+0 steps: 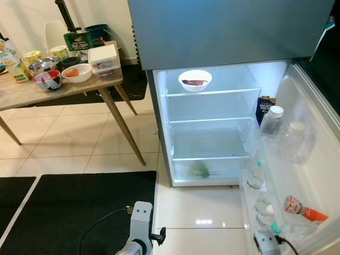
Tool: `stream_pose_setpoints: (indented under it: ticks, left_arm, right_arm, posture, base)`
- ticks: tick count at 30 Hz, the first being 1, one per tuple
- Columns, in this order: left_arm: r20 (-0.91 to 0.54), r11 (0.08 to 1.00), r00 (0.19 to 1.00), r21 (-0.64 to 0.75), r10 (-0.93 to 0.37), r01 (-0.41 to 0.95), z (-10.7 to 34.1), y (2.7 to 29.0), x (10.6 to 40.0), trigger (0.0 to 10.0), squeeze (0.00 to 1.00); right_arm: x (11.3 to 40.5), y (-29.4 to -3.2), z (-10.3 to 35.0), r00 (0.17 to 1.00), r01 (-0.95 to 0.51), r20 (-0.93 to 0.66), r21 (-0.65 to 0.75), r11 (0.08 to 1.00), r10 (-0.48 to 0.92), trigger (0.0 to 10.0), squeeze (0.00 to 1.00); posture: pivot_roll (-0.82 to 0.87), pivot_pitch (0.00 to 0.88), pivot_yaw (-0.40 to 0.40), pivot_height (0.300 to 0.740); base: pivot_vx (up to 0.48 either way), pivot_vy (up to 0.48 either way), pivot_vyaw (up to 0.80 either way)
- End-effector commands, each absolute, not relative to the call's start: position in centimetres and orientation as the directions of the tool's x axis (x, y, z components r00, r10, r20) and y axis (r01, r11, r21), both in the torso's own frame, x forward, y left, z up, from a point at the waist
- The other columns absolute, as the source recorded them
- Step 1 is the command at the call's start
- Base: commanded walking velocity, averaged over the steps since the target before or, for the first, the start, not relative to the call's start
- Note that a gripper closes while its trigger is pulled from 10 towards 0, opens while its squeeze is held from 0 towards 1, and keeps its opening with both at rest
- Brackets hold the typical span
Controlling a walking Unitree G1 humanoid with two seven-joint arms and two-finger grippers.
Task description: Restocking fridge
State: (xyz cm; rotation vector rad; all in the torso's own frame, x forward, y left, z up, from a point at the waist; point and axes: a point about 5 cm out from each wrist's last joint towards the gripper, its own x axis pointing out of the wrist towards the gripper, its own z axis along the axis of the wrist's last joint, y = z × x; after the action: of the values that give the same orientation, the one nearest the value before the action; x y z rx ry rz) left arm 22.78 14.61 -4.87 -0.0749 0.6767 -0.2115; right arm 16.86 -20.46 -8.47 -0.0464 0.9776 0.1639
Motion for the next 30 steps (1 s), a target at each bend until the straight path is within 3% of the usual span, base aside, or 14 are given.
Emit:
stream_pose_setpoints:
  ticks: [1, 7, 12, 21, 30]
  left_arm:
    - [-0.63, 0.979, 0.75, -0.133, -0.202, 0.152, -5.2, 15.3, 22.3, 10.0, 0.0]
    - [-0.624, 0.981, 0.757, -0.124, -0.195, 0.15, -4.9, 15.7, 22.7, 10.0, 0.0]
    - [-0.621, 0.982, 0.76, -0.122, -0.191, 0.146, -4.9, 15.7, 22.7, 10.0, 0.0]
    - [-0.608, 0.987, 0.777, -0.116, -0.162, 0.116, -5.0, 16.3, 22.1, 10.0, 0.0]
    - [-0.59, 0.987, 0.792, -0.118, -0.156, 0.107, -4.6, 16.4, 22.5, 10.0, 0.0]
  right_arm:
    - [15.5, -21.2, -9.1, 0.481, -0.148, -0.874, -0.005, 0.989, 0.068, 10.0, 0.0]
    - [12.3, -24.7, -9.6, 0.332, -0.095, -0.942, -0.082, 0.992, -0.046, 10.0, 0.0]
    - [12.0, -25.2, -9.5, 0.314, -0.093, -0.948, -0.082, 0.992, -0.049, 10.0, 0.0]
    - [8.4, -28.1, -9.5, 0.189, -0.082, -0.976, -0.12, 0.989, -0.103, 10.0, 0.0]
    - [6.0, -30.2, -9.2, 0.161, 0.073, -0.949, -0.262, 0.962, -0.27, 10.0, 0.0]
  posture:
    - [-0.05, 0.101, 0.084, 0.74]
    - [-0.02, 0.098, 0.082, 0.74]
    - [-0.01, 0.101, 0.078, 0.74]
    - [0.0, 0.111, 0.076, 0.74]
    - [-0.01, 0.116, 0.076, 0.74]
  base:
    - [0.0, 0.0, 0.0]
    - [0.0, 0.0, 0.0]
    - [0.0, 0.0, 0.0]
    - [0.0, 0.0, 0.0]
    - [0.0, 0.0, 0.0]
